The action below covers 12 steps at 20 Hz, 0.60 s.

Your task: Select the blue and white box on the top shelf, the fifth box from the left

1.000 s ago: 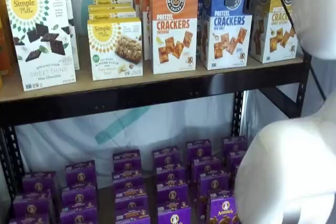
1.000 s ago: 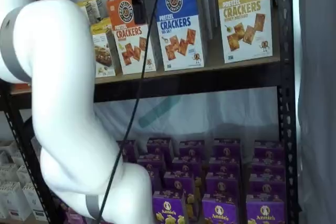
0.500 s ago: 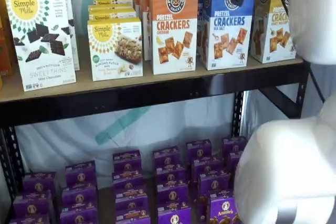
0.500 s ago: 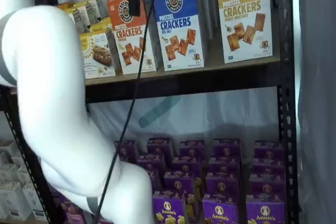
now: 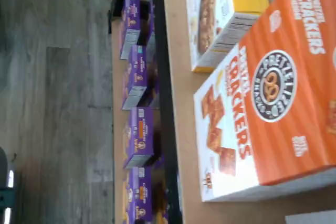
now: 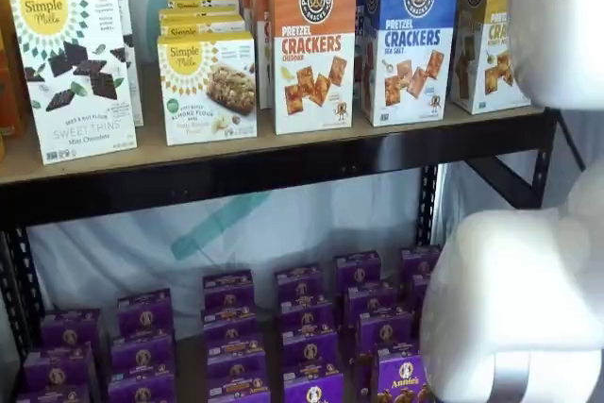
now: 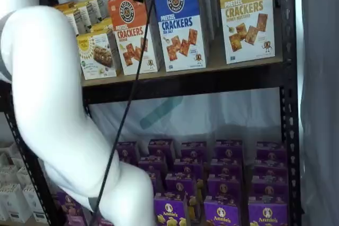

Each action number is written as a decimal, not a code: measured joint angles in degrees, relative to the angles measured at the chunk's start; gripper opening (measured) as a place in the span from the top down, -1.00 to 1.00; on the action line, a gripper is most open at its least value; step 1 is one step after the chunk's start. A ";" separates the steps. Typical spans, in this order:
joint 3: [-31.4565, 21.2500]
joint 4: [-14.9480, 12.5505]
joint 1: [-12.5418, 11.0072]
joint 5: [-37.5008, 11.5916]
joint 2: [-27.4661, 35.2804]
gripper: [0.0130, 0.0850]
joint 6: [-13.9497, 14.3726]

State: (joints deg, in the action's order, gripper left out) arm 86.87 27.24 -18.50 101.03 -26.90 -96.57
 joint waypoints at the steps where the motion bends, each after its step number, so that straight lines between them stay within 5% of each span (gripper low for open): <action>1: 0.30 0.23 -0.12 -0.45 0.39 -1.00 -0.06; 12: 9.80 -0.22 -1.03 0.57 10.40 -1.00 -1.34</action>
State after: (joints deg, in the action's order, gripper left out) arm 96.67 27.03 -19.53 101.60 -16.50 -97.91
